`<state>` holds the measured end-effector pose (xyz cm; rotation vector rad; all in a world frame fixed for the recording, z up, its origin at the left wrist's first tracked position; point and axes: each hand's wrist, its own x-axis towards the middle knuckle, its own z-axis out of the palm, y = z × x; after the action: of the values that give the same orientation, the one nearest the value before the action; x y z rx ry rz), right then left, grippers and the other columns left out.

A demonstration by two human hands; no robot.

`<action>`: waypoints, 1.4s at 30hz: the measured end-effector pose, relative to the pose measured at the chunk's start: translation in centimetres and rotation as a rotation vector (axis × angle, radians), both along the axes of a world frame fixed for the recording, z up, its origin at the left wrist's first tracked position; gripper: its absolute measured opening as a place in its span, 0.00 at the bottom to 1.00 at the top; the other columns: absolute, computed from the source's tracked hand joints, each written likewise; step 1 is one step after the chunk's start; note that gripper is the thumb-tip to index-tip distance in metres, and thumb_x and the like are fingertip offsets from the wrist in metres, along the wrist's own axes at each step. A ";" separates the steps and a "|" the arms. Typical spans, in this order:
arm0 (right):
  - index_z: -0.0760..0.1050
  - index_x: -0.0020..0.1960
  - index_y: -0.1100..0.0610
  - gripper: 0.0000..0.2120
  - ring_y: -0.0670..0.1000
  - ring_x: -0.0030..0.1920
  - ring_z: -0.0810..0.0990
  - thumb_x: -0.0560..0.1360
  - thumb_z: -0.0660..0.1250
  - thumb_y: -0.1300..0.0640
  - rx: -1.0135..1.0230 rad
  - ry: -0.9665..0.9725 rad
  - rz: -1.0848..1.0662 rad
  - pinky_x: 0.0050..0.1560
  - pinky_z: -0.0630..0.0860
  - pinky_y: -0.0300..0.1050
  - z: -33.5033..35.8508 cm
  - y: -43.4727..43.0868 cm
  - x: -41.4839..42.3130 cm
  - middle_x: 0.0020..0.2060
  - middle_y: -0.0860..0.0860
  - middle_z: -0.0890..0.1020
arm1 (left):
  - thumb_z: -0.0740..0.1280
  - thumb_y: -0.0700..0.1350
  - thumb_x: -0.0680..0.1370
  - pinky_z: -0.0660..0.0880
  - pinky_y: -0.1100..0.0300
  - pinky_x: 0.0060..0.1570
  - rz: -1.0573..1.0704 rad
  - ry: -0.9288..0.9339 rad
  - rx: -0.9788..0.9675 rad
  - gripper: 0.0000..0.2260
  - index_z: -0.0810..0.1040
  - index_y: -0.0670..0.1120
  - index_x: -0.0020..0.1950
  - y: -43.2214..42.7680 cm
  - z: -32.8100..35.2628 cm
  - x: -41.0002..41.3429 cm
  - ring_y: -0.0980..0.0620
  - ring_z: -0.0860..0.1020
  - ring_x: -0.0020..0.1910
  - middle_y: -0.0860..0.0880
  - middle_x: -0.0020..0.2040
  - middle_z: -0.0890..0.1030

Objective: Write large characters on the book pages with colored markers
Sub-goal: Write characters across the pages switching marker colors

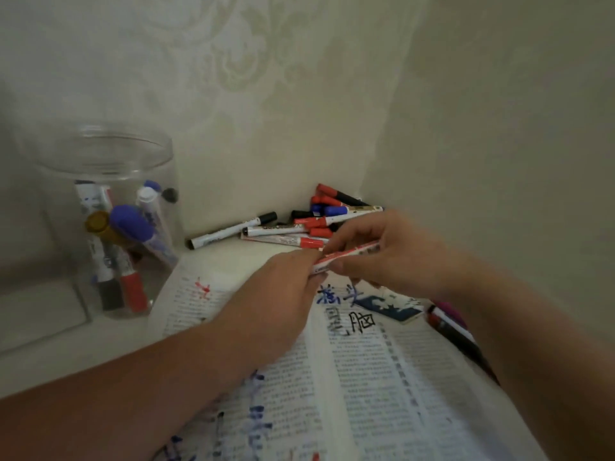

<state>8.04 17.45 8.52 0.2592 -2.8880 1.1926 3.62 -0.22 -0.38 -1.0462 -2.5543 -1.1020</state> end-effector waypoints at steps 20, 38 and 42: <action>0.71 0.35 0.53 0.13 0.44 0.23 0.70 0.75 0.72 0.54 -0.775 0.226 -0.259 0.26 0.67 0.37 -5.6 2.6 2.0 0.23 0.47 0.73 | 0.53 0.64 0.79 0.70 0.59 0.40 -0.176 -0.216 0.270 0.14 0.69 0.64 0.61 0.2 0.3 1.5 0.53 0.72 0.37 0.50 0.41 0.74; 0.82 0.39 0.58 0.03 0.54 0.22 0.70 0.69 0.74 0.65 -0.462 -0.120 -0.003 0.23 0.68 0.41 -7.2 3.1 2.3 0.25 0.56 0.78 | 0.59 0.40 0.81 0.74 0.61 0.46 -0.096 -0.241 -0.106 0.16 0.70 0.63 0.57 0.4 0.1 0.1 0.59 0.78 0.48 0.66 0.49 0.79; 0.83 0.38 0.57 0.08 0.45 0.25 0.75 0.72 0.74 0.68 -0.354 -0.065 0.009 0.26 0.70 0.36 -6.8 2.6 2.6 0.28 0.50 0.82 | 0.61 0.41 0.81 0.72 0.65 0.42 -0.104 -0.246 -0.103 0.14 0.71 0.62 0.56 0.4 0.0 0.1 0.60 0.77 0.46 0.66 0.49 0.79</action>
<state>10.67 20.05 1.71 0.2302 -2.6590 1.7092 3.67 0.15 -0.34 -1.1442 -2.8032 -1.2041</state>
